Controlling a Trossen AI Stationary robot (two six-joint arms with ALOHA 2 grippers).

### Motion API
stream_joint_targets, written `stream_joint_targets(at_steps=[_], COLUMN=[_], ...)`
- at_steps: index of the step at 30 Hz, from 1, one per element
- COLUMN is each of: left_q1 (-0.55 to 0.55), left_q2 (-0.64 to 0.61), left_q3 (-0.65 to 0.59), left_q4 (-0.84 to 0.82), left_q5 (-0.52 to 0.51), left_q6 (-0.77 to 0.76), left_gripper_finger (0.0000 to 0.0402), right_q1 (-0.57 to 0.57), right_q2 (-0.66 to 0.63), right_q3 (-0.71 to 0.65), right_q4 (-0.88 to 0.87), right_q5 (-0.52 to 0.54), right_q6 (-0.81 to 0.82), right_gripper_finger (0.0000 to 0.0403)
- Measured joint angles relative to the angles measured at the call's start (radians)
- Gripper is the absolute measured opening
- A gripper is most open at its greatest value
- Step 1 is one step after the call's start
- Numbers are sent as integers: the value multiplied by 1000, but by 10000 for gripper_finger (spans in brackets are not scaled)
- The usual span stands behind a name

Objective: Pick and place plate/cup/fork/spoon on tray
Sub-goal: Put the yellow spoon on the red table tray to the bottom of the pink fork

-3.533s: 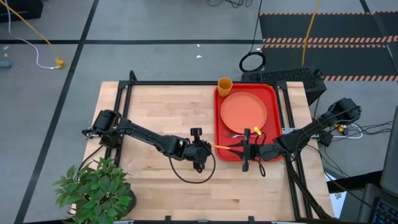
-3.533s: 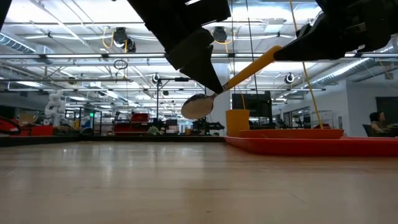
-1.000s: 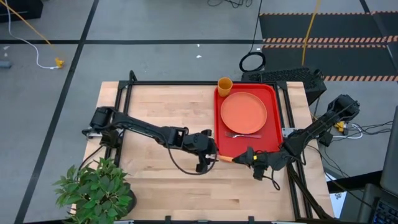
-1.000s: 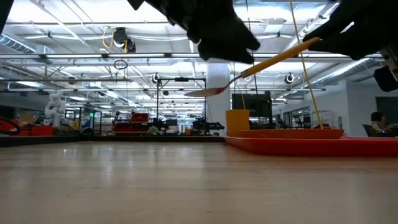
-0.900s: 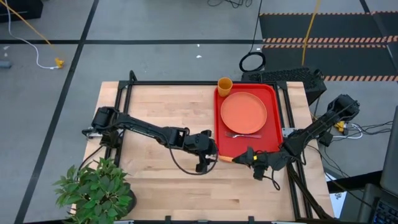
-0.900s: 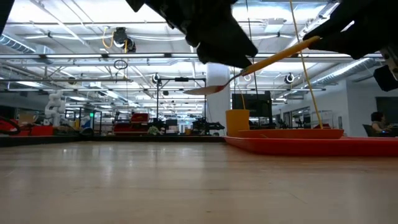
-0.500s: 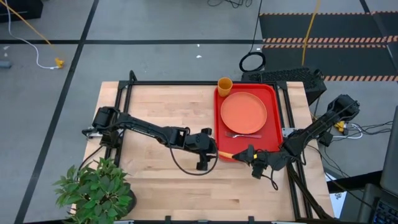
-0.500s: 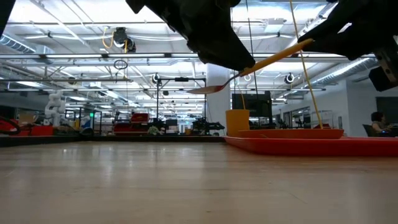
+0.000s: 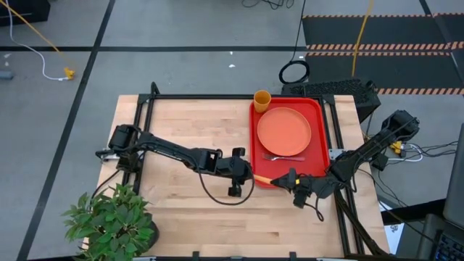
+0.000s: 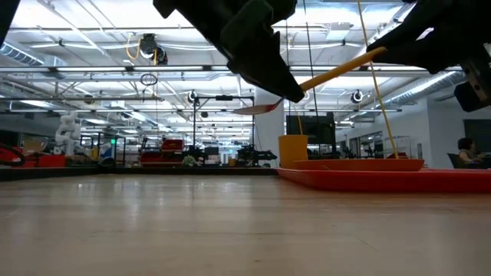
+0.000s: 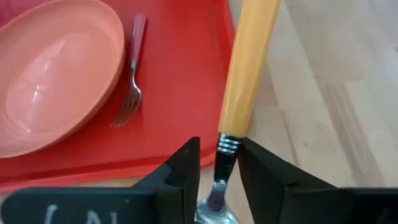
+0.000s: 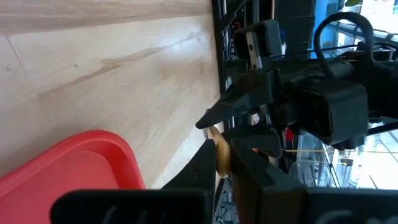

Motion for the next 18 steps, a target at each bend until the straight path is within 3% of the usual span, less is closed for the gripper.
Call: stream_joint_targets(at_steps=[7,15,18], left_q1=[0,0,0], left_q2=[0,0,0], left_q3=[0,0,0], left_q4=[20,24,24], left_q5=[-3,4,4], left_q6=[12,45,50], left_gripper_finger=[112,44,40], right_q1=[0,0,0], right_q2=[0,0,0], right_q3=[0,0,0], right_q4=[0,-3,-3], right_q5=[15,20,20], right_q6=[21,29,33], right_gripper_finger=[15,15,15])
